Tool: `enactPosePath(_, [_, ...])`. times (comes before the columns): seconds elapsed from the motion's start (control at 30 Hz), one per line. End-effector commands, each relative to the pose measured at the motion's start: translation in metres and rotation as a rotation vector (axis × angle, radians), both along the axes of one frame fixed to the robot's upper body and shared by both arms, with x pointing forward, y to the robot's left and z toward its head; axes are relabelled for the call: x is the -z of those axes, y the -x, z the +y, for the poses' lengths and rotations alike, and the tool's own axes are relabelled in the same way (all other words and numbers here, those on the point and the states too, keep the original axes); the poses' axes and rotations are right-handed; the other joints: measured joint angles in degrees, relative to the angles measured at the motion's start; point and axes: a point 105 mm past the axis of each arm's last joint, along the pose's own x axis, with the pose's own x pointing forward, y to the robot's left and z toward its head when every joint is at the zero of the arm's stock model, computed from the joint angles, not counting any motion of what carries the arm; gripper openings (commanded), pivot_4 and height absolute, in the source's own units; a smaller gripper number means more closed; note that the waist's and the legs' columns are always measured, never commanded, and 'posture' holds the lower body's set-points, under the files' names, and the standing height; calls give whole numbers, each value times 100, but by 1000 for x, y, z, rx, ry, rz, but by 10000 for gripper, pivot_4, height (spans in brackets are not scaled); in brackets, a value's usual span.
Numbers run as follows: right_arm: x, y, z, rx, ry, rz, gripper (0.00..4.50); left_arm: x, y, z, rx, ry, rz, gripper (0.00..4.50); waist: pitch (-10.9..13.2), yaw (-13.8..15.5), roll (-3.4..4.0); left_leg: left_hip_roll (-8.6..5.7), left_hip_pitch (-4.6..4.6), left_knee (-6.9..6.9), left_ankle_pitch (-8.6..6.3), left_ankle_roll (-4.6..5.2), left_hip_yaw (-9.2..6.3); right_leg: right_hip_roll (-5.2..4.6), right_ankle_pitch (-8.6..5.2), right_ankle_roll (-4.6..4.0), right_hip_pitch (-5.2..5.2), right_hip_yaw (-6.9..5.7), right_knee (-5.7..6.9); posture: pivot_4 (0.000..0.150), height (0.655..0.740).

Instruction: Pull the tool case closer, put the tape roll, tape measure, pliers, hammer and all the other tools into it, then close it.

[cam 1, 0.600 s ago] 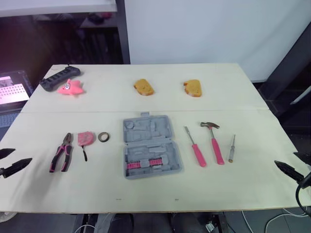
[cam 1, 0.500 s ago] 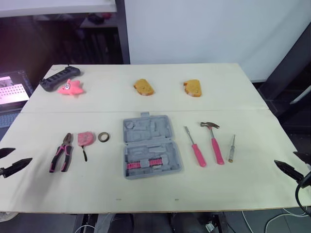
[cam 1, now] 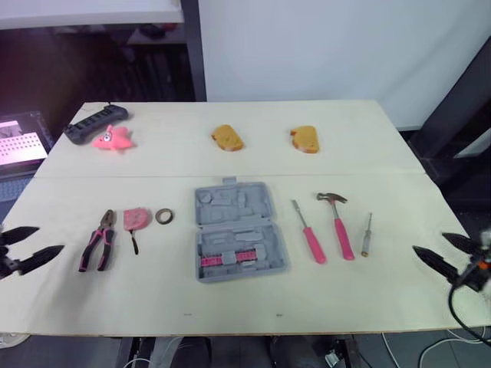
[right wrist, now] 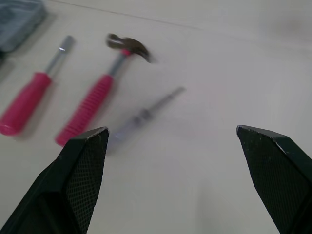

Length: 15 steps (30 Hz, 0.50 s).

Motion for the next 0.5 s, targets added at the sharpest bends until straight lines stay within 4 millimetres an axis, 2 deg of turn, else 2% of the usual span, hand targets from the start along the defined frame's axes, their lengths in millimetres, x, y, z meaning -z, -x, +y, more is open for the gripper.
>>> enactPosePath(0.03, [-25, -29, 69, -171, 7, -88, 45000, 8, -27, -70, 98, 109, -33, 42044, -5, -6, 12, 0, 1, 6, 0, 0, 0, 0, 1, 2, 2, 1, 2, 1500, 7400])
enactPosePath(0.1, [-25, -42, 94, -205, 7, -92, 39080, 22, -31, -104, 146, 134, -6, 36408, -5, -1, 2, 2, 0, 11, 0, 0, -7, 8, 1, 2, 0, 1, 11, 1500, 7400])
enactPosePath(0.13, [-24, -47, 102, -212, 11, -90, 35468, 27, -32, -116, 161, 142, 6, 31228, -7, -3, -1, 3, -2, 10, 0, 0, -13, 10, 1, 2, -2, -3, 12, 1500, 7400])
enactPosePath(0.2, [-9, -62, 135, -280, 68, -40, 25960, 40, -41, -151, 181, 151, 31, 21262, -6, 6, -1, 2, -10, 10, -1, 2, -15, 6, 1, 2, -7, -5, 11, 1500, 7400])
enactPosePath(0.27, [2, -69, 157, -337, 126, 1, 15566, 48, -44, -170, 193, 117, 49, 10501, -7, 18, -1, -2, -13, 23, -1, 2, -15, 2, 3, 2, -7, -5, 11, 1500, 7400])
enactPosePath(0.33, [13, -75, 172, -374, 175, 34, 5866, 53, -48, -177, 181, 96, 58, 281, -7, 17, -1, -2, -20, 28, -1, 1, -20, 3, 3, 2, -7, -10, 12, 1500, 7400])
enactPosePath(0.37, [17, -78, 178, -389, 200, 45, 195, 54, -50, -181, 179, 95, 62, 0, -7, 17, -1, -2, -21, 29, -1, 2, -21, 3, 3, 2, -8, -10, 11, 1500, 7400])
enactPosePath(0.43, [29, -82, 192, -429, 264, 70, 195, 61, -52, -188, 183, 81, 85, 0, -7, 11, -1, -2, -24, 30, -1, 2, -23, 3, 3, 1, -10, -13, 11, 1500, 7400])
enactPosePath(0.5, [39, -90, 197, -426, 314, 99, 195, 70, -52, -193, 192, 46, 108, 0, -7, 7, -1, -3, -24, 31, -1, 2, -23, 3, 3, 1, -10, -14, 11, 1500, 7400])
